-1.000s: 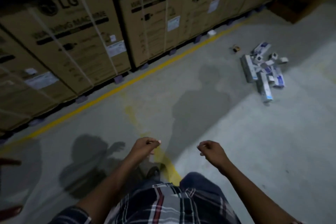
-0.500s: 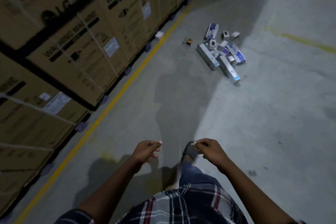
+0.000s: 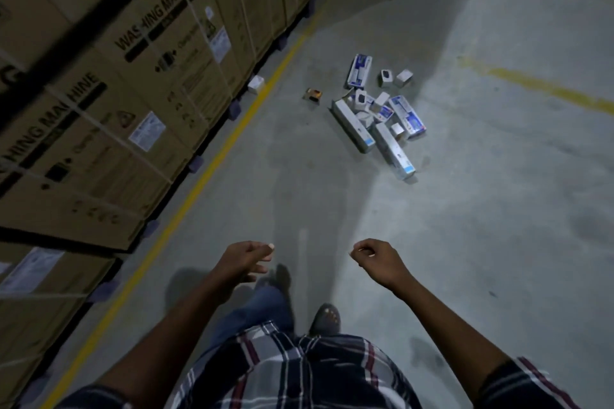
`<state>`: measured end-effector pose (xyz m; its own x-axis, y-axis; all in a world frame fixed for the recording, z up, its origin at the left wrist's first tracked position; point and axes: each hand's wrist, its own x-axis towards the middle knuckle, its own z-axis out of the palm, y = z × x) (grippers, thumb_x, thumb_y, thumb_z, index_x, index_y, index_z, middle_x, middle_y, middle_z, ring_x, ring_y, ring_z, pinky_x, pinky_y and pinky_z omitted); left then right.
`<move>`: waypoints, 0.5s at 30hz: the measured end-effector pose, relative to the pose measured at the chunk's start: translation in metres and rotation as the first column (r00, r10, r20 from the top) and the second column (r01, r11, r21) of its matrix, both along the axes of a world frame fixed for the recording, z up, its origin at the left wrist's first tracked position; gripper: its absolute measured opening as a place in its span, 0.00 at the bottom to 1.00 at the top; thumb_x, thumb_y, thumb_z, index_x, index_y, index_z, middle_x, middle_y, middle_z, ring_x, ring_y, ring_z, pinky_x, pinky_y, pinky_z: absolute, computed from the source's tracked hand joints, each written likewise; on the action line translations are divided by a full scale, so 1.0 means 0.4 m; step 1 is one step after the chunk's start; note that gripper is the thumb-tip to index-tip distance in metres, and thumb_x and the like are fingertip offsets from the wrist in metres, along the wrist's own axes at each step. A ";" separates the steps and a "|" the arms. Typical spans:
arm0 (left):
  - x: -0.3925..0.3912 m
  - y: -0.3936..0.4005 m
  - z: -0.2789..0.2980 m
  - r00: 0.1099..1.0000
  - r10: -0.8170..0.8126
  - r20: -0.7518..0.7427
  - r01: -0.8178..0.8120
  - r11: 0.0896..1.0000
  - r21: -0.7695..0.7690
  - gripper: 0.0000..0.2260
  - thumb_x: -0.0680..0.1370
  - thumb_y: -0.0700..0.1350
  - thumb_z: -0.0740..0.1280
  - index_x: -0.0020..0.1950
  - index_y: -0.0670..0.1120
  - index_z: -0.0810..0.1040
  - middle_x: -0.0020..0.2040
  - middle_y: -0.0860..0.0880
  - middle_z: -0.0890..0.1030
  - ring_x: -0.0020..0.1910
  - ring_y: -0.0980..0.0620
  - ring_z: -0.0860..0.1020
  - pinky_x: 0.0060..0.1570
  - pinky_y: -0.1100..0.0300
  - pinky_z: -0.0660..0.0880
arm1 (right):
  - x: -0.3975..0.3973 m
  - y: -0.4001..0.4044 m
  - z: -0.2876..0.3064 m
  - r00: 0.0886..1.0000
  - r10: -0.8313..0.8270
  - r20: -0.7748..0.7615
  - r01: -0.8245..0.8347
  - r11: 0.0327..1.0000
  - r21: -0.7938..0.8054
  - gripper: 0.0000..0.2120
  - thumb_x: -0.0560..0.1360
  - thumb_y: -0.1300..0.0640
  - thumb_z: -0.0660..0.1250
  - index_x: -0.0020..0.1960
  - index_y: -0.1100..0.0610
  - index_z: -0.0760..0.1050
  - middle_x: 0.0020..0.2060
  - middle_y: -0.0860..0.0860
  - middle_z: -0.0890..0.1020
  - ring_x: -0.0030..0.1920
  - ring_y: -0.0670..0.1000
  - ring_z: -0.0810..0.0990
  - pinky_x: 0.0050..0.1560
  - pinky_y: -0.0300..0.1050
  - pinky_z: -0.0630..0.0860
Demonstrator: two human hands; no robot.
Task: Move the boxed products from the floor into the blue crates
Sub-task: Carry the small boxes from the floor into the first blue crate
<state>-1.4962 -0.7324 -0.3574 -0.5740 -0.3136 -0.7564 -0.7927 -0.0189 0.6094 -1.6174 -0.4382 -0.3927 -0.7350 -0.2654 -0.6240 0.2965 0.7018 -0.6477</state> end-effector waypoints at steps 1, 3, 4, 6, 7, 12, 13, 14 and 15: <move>-0.044 -0.015 -0.008 1.000 0.002 0.000 -0.002 1.000 0.010 0.14 0.79 0.55 0.72 0.54 0.44 0.84 0.51 0.46 0.87 0.48 0.45 0.86 0.43 0.57 0.76 | -0.038 -0.013 -0.006 0.999 -0.030 0.015 0.030 1.000 -0.006 0.08 0.75 0.46 0.72 0.49 0.48 0.83 0.45 0.46 0.87 0.48 0.46 0.85 0.55 0.49 0.81; -0.136 -0.051 -0.026 1.000 0.003 0.007 -0.004 1.000 0.026 0.14 0.79 0.54 0.72 0.54 0.44 0.84 0.51 0.45 0.87 0.49 0.45 0.86 0.45 0.55 0.76 | -0.115 -0.047 -0.016 0.997 -0.070 0.043 0.070 0.998 -0.002 0.08 0.74 0.44 0.72 0.45 0.48 0.83 0.43 0.46 0.87 0.47 0.48 0.86 0.55 0.51 0.81; -0.187 -0.072 -0.036 1.000 0.009 0.009 -0.009 0.999 0.038 0.14 0.79 0.54 0.72 0.54 0.44 0.84 0.51 0.45 0.87 0.49 0.45 0.85 0.45 0.55 0.76 | -0.157 -0.067 -0.022 0.995 -0.081 0.054 0.081 0.997 0.004 0.08 0.74 0.44 0.71 0.44 0.48 0.83 0.42 0.46 0.87 0.46 0.48 0.86 0.54 0.52 0.81; -0.295 -0.123 -0.057 1.000 0.022 0.012 -0.023 0.998 0.057 0.14 0.79 0.53 0.72 0.54 0.43 0.83 0.52 0.45 0.87 0.47 0.46 0.85 0.46 0.55 0.77 | -0.248 -0.118 -0.031 0.993 -0.101 0.062 0.100 0.995 0.014 0.10 0.73 0.42 0.71 0.43 0.48 0.83 0.41 0.47 0.87 0.45 0.49 0.86 0.52 0.53 0.82; -0.352 -0.153 -0.067 1.000 0.025 0.010 -0.026 0.998 0.064 0.13 0.79 0.53 0.72 0.54 0.44 0.84 0.53 0.44 0.87 0.46 0.47 0.84 0.47 0.54 0.77 | -0.298 -0.147 -0.035 0.992 -0.111 0.062 0.110 0.994 0.017 0.10 0.73 0.42 0.71 0.43 0.48 0.83 0.42 0.47 0.87 0.45 0.49 0.86 0.52 0.53 0.82; -0.636 -0.331 -0.076 1.000 0.006 0.009 -0.007 0.996 0.090 0.13 0.79 0.53 0.72 0.55 0.44 0.83 0.54 0.45 0.86 0.45 0.47 0.84 0.48 0.55 0.76 | -0.555 -0.322 -0.023 0.982 -0.177 0.060 0.175 0.984 0.024 0.09 0.74 0.44 0.72 0.44 0.49 0.84 0.40 0.48 0.87 0.45 0.49 0.86 0.53 0.54 0.82; -0.690 -0.370 -0.069 1.000 0.001 0.008 -0.002 0.995 0.095 0.13 0.80 0.52 0.71 0.56 0.44 0.83 0.54 0.45 0.86 0.45 0.47 0.83 0.47 0.56 0.76 | -0.605 -0.363 -0.013 0.982 -0.181 0.060 0.180 0.983 0.018 0.09 0.74 0.44 0.72 0.44 0.49 0.84 0.40 0.48 0.87 0.45 0.49 0.86 0.54 0.54 0.82; -0.745 -0.409 -0.061 1.000 -0.005 0.006 0.005 0.995 0.100 0.13 0.80 0.52 0.71 0.57 0.44 0.82 0.54 0.45 0.86 0.45 0.47 0.83 0.46 0.57 0.75 | -0.654 -0.403 -0.003 0.981 -0.185 0.056 0.185 0.983 0.010 0.08 0.75 0.45 0.71 0.45 0.49 0.84 0.41 0.48 0.87 0.45 0.48 0.86 0.54 0.54 0.82; -0.798 -0.445 -0.054 1.000 -0.012 -0.002 0.012 0.994 0.105 0.12 0.80 0.52 0.71 0.56 0.44 0.82 0.54 0.45 0.85 0.46 0.47 0.83 0.45 0.58 0.75 | -0.702 -0.442 0.009 0.981 -0.190 0.046 0.190 0.982 -0.001 0.08 0.76 0.46 0.71 0.45 0.50 0.84 0.42 0.48 0.87 0.45 0.48 0.86 0.55 0.54 0.82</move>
<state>-1.8154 -0.9104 -0.3790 -0.5783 -0.2259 -0.7839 -0.7924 -0.0729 0.6056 -1.8981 -0.6152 -0.3892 -0.7430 -0.1272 -0.6571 0.4536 0.6261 -0.6342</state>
